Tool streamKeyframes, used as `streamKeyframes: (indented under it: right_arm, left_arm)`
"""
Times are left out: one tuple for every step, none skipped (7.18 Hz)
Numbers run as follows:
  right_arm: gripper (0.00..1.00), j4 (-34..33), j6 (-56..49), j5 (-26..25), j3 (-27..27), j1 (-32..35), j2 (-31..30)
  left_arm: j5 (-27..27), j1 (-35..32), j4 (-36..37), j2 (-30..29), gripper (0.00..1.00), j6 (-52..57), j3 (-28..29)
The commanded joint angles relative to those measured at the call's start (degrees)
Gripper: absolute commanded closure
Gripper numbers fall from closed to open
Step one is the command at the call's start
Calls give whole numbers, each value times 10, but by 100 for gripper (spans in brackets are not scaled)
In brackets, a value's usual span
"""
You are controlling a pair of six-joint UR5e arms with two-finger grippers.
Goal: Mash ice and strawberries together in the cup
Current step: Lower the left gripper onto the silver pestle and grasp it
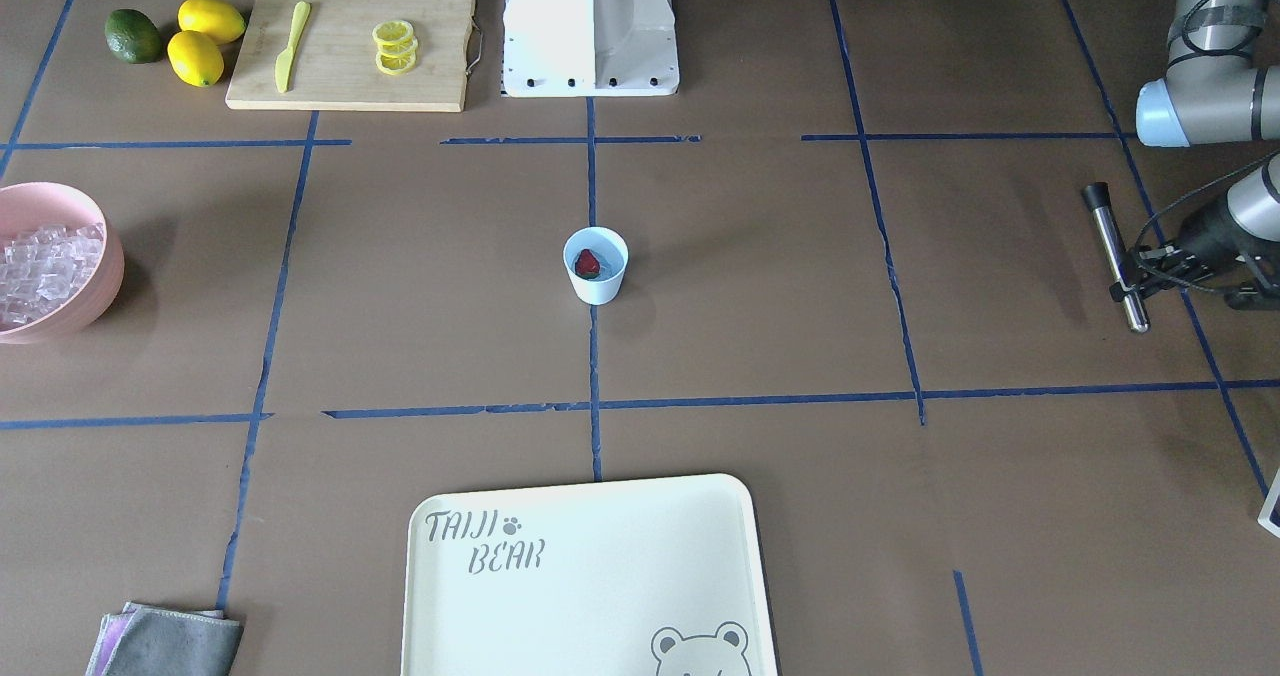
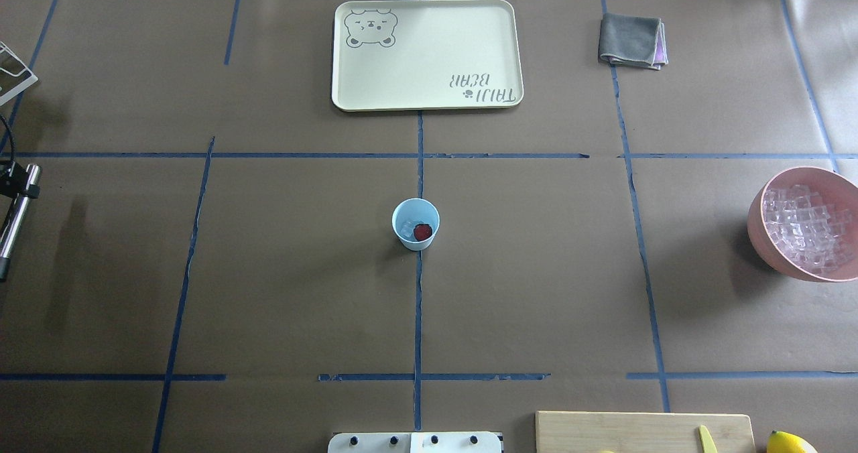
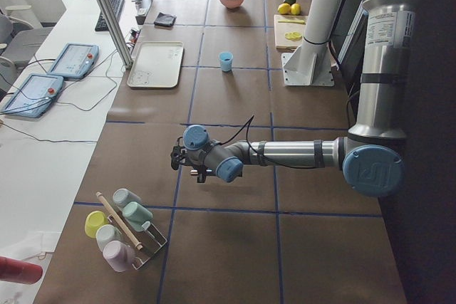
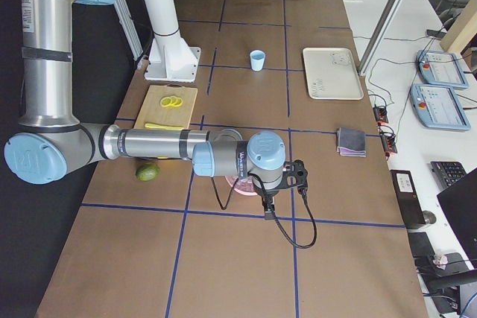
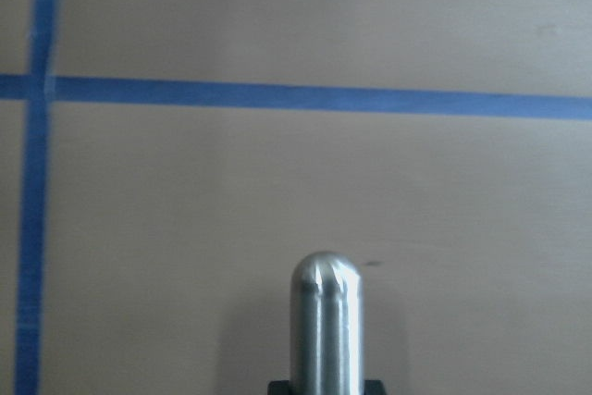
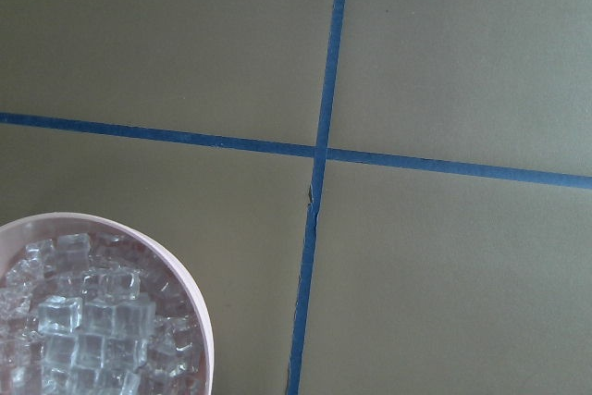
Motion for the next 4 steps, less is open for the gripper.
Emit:
streamKeyframes:
  right_arm:
    - [1, 0, 0, 1, 7, 4, 1]
    - [1, 0, -1, 2, 14, 7, 1]
    - [1, 1, -1, 2, 24, 12, -3]
    - [1, -3, -1, 2, 42, 16, -6]
  left_arm:
    - [-2, -29, 23, 1, 100, 4, -113]
    - [3, -37, 24, -2, 100, 4, -147]
    - [24, -57, 24, -25, 100, 9, -184]
    - [74, -58, 24, -54, 100, 13, -229]
